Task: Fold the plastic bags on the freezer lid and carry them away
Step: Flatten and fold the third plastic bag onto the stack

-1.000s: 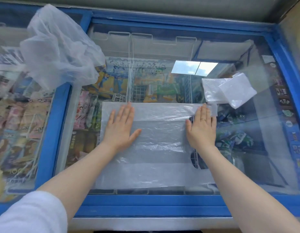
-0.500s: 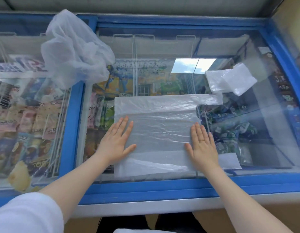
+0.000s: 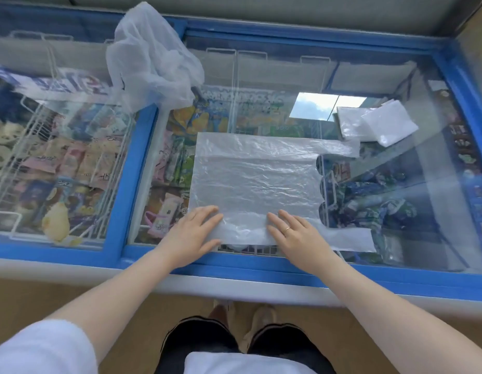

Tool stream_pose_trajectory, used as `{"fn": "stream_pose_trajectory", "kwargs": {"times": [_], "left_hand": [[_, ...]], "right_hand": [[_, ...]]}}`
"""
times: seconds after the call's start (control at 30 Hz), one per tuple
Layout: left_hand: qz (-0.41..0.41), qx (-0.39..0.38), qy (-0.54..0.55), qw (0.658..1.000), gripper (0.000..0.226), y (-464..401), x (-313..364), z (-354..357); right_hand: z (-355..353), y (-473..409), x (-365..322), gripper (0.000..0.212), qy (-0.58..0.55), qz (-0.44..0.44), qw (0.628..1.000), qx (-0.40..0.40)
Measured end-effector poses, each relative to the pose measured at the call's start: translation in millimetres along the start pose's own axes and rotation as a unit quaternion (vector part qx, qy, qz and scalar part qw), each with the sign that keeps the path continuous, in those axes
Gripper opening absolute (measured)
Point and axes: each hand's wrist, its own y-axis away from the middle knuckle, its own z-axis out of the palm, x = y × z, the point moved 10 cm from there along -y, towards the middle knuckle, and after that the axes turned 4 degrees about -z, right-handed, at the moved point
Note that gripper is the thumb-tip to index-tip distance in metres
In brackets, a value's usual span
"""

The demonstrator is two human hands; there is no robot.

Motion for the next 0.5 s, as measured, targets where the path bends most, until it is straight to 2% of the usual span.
{"fn": "stream_pose_trajectory", "kwargs": {"times": [0.07, 0.13, 0.17, 0.23, 0.3, 0.4, 0.43, 0.5], "left_hand": [[-0.034, -0.038, 0.027, 0.998, 0.081, 5, -3, 5], [-0.038, -0.032, 0.042, 0.998, 0.082, 7, 0, 0], [-0.034, -0.017, 0.055, 0.998, 0.078, 7, 2, -4], [-0.052, 0.007, 0.092, 0.994, 0.069, 8, -1, -12], [-0.071, 0.05, 0.109, 0.99, 0.061, 11, -7, -24], [-0.021, 0.154, 0.131, 0.979, 0.032, 10, -1, -58], [-0.013, 0.166, 0.164, 0.972, 0.023, 8, -1, -67], [-0.041, 0.167, 0.268, 0.948, 0.014, -2, -7, -84]], "right_hand": [[-3, 3, 10, 0.034, -0.016, 0.034, 0.999, 0.002], [-10, 4, 33, 0.026, -0.115, 0.142, 0.983, -0.014], [-11, 6, 46, 0.015, -0.175, 0.2, 0.964, -0.033], [-8, 8, 63, 0.013, -0.298, 0.261, 0.914, -0.089], [-19, 5, 74, 0.011, -0.346, 0.269, 0.892, -0.109], [-40, -2, 78, 0.017, -0.33, 0.252, 0.896, -0.156], [-50, -5, 74, 0.026, -0.318, 0.242, 0.899, -0.178], [-79, -18, 61, 0.061, -0.25, 0.188, 0.927, -0.205]]}}
